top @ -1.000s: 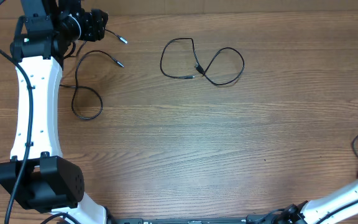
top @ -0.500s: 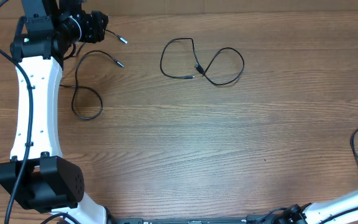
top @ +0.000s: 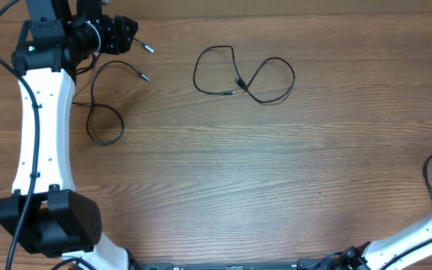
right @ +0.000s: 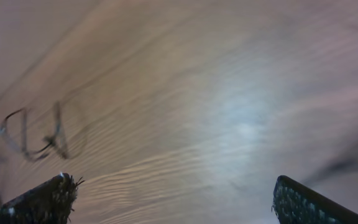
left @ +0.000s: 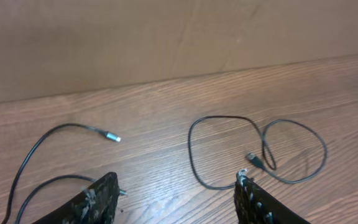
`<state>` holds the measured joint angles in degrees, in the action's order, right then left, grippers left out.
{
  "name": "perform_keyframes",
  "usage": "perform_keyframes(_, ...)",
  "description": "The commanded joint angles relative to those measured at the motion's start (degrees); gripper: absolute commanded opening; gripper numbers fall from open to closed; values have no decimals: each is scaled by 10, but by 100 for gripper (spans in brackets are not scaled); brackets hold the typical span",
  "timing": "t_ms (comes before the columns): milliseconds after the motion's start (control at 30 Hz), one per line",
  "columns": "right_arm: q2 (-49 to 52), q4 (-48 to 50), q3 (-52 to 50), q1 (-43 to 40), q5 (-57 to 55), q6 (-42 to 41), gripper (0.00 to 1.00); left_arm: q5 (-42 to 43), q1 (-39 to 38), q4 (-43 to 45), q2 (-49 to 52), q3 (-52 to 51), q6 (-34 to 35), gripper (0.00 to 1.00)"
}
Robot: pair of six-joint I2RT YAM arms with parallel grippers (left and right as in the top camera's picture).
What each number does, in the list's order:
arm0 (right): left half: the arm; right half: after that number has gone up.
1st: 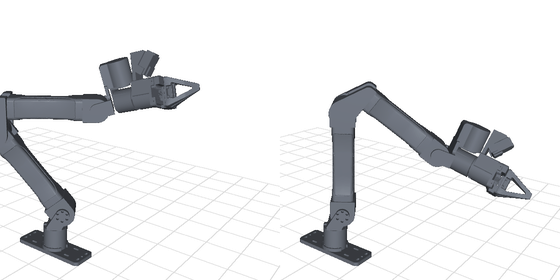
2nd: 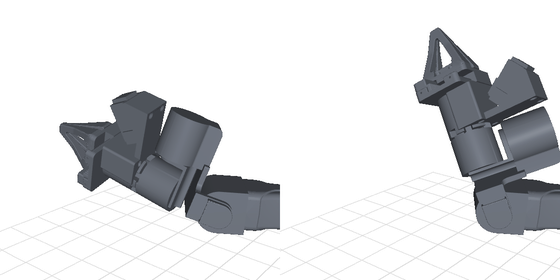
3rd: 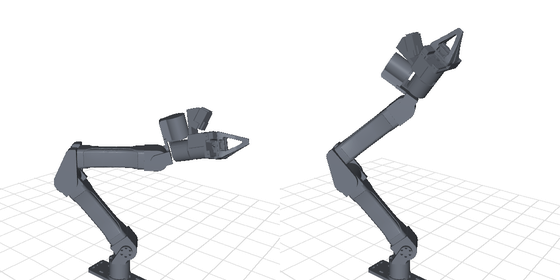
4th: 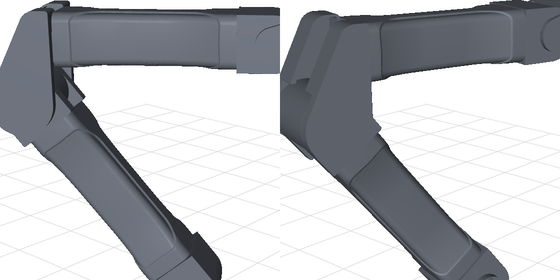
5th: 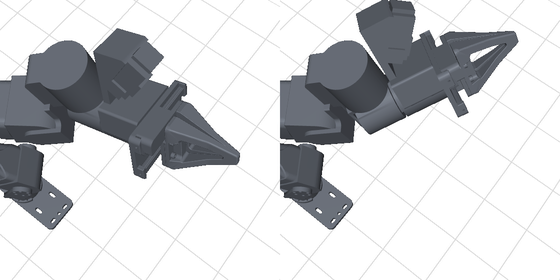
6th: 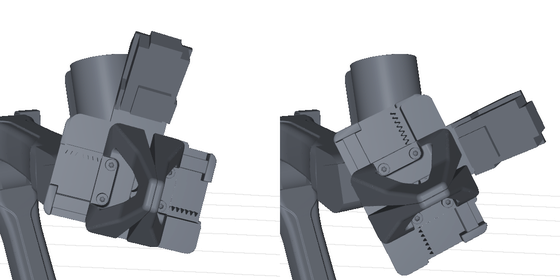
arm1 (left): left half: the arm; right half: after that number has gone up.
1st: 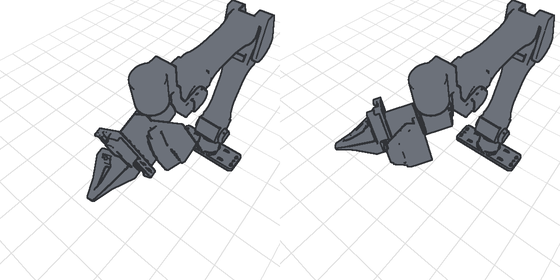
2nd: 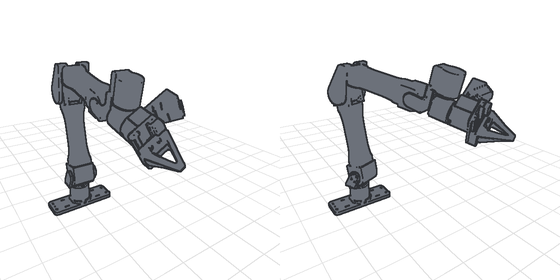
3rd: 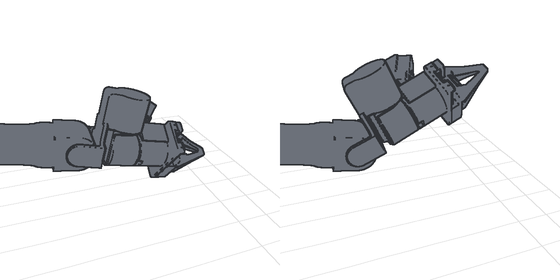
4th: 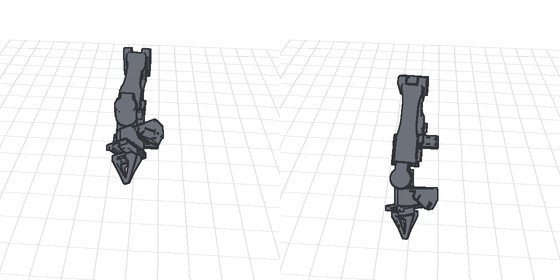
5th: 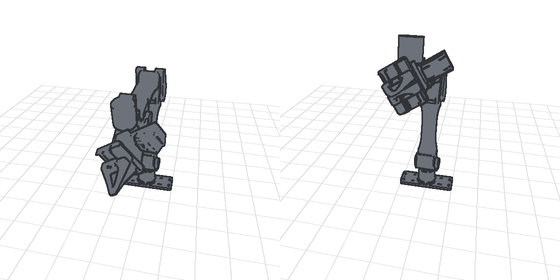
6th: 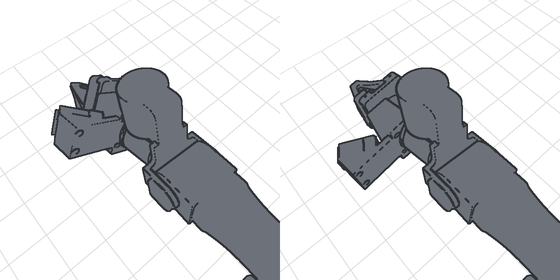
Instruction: Untangle cables
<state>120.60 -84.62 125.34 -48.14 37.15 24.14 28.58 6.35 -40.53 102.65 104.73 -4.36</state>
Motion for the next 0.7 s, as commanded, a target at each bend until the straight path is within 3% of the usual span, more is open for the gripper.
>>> perform_keyframes(0, -7, 0, 0, 58, 44, 55, 100, 30, 5, 5, -49, 9, 2, 61)
perform_keyframes(267, -7, 47, -14, 228, -1, 74, 100, 28, 20, 1, -118, 9, -4, 68)
perform_keyframes(667, 15, 323, -149, 482, -66, 74, 100, 28, 20, 2, -130, 9, -4, 67)
